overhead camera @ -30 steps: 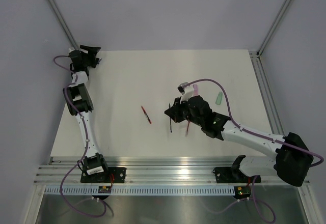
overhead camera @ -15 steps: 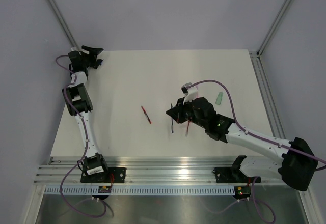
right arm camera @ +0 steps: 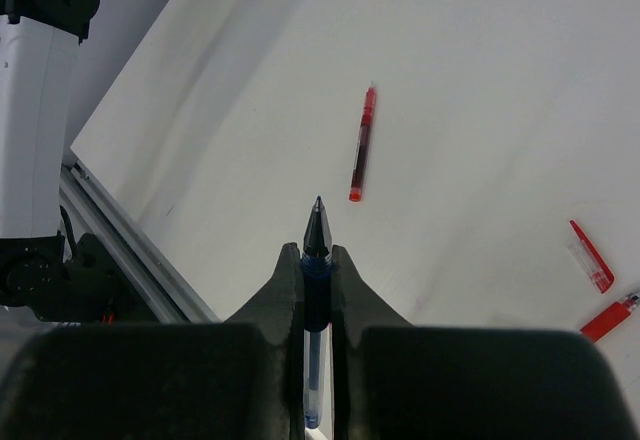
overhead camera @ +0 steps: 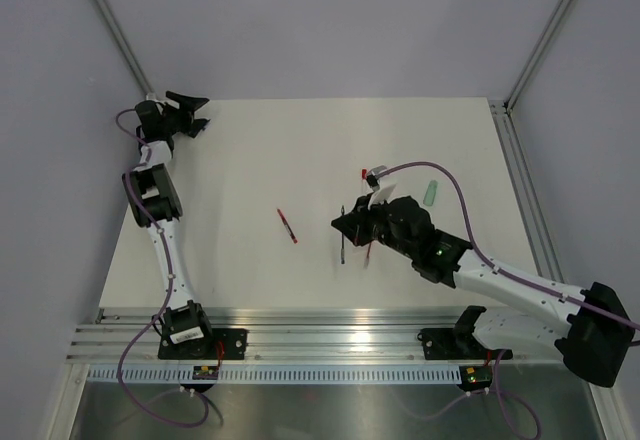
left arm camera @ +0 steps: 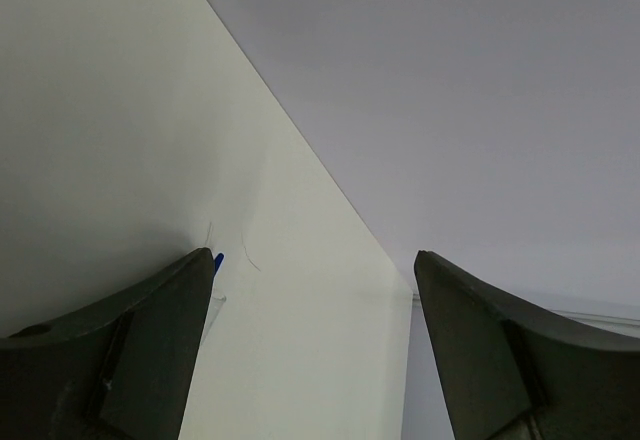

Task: Insert the pens into the pen caps
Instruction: Move the pen cap to the center of the board.

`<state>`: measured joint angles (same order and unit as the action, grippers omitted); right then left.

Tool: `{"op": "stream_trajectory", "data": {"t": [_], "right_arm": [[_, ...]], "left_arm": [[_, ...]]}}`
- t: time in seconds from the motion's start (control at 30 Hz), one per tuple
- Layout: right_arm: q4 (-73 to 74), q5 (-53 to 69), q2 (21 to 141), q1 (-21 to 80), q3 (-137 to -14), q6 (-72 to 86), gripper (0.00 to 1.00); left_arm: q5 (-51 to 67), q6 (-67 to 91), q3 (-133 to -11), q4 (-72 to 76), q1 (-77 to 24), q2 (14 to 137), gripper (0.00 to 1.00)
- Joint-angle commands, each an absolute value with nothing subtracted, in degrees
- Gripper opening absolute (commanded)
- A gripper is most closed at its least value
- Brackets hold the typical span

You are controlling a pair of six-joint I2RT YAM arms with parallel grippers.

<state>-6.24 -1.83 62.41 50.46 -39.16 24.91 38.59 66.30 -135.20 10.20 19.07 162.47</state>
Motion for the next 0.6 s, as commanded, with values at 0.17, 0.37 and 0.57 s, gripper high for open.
{"op": "stream_trajectory", "data": {"t": [0.17,0.37,0.57], "right_arm": [[-6.42,-1.32,56.25,49.83,-37.36,25.49,0.00],[-5.63,-1.41,53.35,49.83,-36.04,25.75,0.00],[-4.40,-2.02,50.01,49.83,-34.98,25.66,0.00]], "left_arm": [[43.59,64.78,-132.02,4.40,16.79,159.00,0.83],[44.65,61.79,-127.19,1.76,16.00,154.79,0.83],[45.00,58.19,-122.08,-1.75,15.38,151.35,0.83]]}}
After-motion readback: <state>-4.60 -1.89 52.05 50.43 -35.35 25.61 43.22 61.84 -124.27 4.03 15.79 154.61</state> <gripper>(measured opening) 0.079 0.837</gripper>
